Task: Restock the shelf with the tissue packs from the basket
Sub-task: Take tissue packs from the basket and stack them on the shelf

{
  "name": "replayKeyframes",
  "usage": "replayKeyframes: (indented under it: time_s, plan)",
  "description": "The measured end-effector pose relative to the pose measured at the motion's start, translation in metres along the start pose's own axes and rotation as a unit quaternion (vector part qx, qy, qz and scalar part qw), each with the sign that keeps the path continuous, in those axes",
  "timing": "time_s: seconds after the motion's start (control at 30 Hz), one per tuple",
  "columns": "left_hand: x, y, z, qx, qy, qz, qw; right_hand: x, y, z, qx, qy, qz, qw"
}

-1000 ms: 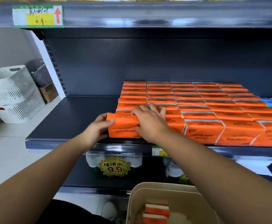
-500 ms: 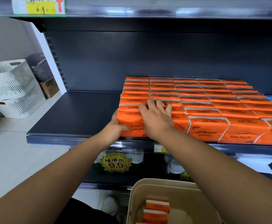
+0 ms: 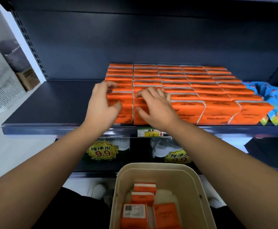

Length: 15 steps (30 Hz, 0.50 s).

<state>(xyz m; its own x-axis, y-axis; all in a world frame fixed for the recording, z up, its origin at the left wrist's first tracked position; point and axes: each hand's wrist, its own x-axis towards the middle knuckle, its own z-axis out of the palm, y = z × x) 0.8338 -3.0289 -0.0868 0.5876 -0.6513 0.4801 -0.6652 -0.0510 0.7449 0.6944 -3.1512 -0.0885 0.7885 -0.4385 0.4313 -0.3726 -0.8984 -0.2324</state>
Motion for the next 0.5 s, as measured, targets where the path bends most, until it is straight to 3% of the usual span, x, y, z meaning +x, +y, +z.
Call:
replayKeyframes:
  time_s: [0.17, 0.3, 0.4, 0.5]
  plan:
    - [-0.045, 0.028, 0.032, 0.032, -0.062, 0.132, 0.989, -0.049, 0.028, -0.008, 0.006, 0.094, -0.012, 0.995]
    - [-0.099, -0.004, 0.073, 0.111, -0.246, 0.189, 0.944, -0.106, 0.050, 0.010, -0.009, 0.108, 0.014, 0.994]
    - [-0.138, -0.043, 0.104, 0.201, -0.412, 0.158, 0.875, -0.151, 0.064, 0.038, -0.009, 0.063, 0.048, 0.997]
    - [-0.170, -0.069, 0.129, 0.245, -0.502, 0.070, 0.826, -0.191, 0.069, 0.069, -0.004, -0.043, 0.093, 0.995]
